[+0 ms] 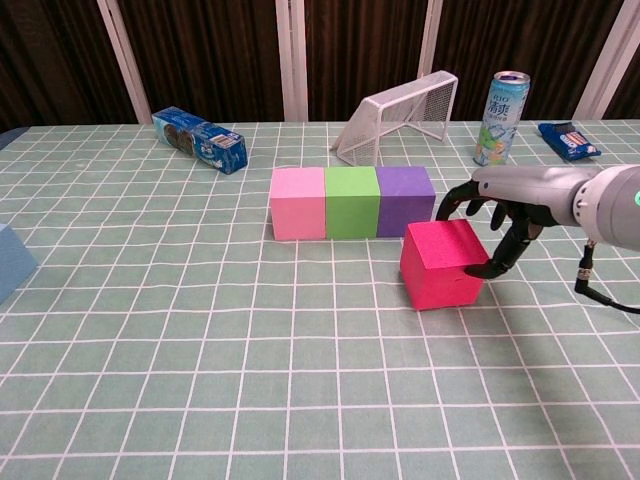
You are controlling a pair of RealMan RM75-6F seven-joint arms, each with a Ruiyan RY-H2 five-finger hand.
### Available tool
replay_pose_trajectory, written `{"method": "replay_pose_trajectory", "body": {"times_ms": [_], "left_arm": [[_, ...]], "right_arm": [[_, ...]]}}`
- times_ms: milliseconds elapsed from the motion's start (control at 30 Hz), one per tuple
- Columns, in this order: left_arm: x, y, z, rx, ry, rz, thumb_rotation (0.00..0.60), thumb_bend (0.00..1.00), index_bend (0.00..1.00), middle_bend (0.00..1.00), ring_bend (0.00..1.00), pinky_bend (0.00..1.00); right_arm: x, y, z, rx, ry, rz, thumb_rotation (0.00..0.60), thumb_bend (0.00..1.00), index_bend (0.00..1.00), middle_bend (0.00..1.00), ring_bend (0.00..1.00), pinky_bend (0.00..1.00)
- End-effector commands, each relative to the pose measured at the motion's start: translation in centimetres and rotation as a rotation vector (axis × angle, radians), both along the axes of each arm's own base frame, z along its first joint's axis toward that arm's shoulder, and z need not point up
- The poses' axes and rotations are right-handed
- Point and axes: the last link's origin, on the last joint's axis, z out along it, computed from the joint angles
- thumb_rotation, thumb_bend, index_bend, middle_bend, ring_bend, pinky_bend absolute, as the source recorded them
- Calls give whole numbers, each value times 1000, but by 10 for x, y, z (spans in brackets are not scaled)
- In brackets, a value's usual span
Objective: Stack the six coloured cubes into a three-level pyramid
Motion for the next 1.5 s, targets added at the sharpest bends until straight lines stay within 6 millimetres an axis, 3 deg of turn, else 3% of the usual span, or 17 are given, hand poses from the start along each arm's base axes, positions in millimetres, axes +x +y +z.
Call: {"method": "replay_pose_trajectory", "body": {"times_ms": [33,400,600,800,1200,1500], "left_arm": [[0,0,0,0,-2,0,600,82,0,25,0,50],[1,0,1,-3,-6,-3,600,82,0,24,0,50],[3,1,1,-2,-18,-7,600,82,0,25,0,50],[6,0,2,-1,-19,-17,600,82,0,25,0,50],[3,3,6,4,-14,-7,600,82,0,24,0,50],[0,6,7,10,-8,2,600,82,0,24,0,50]], "right_arm": [[3,-2,6,-7,-10,-5,600,348,335,152,148,238],[24,-21,48,-68,11,25,600,348,334,152,148,238],[55,-36,72,-109,-11,31,600,348,334,152,148,238],[83,-52,85,-121,-5,16,600,348,335,152,147,238],[127,-79,76,-62,-27,-121,600,348,335,152,148,238],[141,-90,54,-33,-41,-131,600,348,334,152,148,238]]}}
